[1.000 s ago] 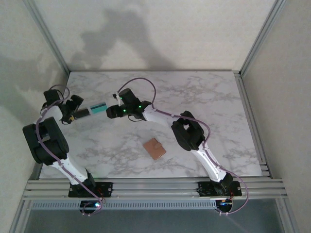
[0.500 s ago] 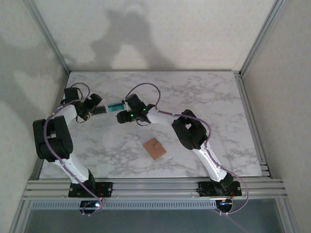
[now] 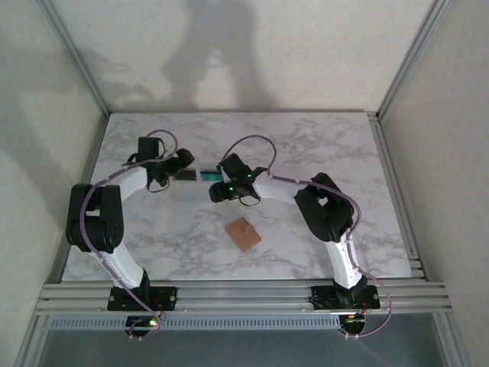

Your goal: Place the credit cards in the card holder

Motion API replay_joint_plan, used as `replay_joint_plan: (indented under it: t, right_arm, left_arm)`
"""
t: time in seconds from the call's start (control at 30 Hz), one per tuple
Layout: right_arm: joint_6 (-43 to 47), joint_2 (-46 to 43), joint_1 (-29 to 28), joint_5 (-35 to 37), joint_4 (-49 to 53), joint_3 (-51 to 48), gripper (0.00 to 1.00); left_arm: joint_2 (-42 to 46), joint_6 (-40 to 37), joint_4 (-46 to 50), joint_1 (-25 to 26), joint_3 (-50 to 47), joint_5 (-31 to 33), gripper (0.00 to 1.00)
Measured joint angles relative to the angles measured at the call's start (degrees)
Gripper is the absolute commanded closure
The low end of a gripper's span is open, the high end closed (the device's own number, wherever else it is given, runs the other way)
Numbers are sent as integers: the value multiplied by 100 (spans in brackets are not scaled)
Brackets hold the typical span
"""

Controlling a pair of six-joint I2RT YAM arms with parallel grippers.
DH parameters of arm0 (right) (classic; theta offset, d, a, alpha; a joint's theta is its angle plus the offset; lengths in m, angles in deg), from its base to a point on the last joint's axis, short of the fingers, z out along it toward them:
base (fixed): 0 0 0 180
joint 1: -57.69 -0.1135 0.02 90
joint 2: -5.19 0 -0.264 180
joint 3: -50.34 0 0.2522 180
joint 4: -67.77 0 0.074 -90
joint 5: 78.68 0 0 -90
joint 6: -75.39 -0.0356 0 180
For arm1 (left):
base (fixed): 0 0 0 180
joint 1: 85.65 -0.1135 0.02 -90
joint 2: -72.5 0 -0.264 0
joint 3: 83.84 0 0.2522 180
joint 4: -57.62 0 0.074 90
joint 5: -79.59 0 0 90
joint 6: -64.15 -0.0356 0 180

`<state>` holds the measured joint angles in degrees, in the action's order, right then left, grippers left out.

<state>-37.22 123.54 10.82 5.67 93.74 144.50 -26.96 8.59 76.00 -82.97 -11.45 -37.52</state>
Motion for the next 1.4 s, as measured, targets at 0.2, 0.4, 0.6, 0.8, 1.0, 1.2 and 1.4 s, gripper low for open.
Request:
replay_joint_plan:
  t: [0.2,0.4,0.6,0.8,1.0,1.2,1.4]
  right_arm:
    - [125,-855,450,79,-129,-1093,33]
    - [260,-1495,1008,136,-442,-1794,33]
    - [452,-2048,1377,343,-544,-2299,33]
    - [507,-2487,1569,433,-691,-2568,33]
    - [463,-2802,1604,433,-660,-2734,31]
    - [435,-3681,1602,297,-280,-2824,31]
    - [354,-4470,1226,66,341,-2813,34]
  left_arm:
    - [-210,341,-13,743,260,-17,0]
    - [-608,645,-166,1261,616,-164,0]
    - [-949,811,-177,1696,1021,-223,0]
    - [-909,866,-107,1825,1025,-140,0]
    - [-601,706,409,1825,1163,278,0]
    - [76,431,813,1825,1392,643,0]
    - [1657,262,769,1829,387,745,2]
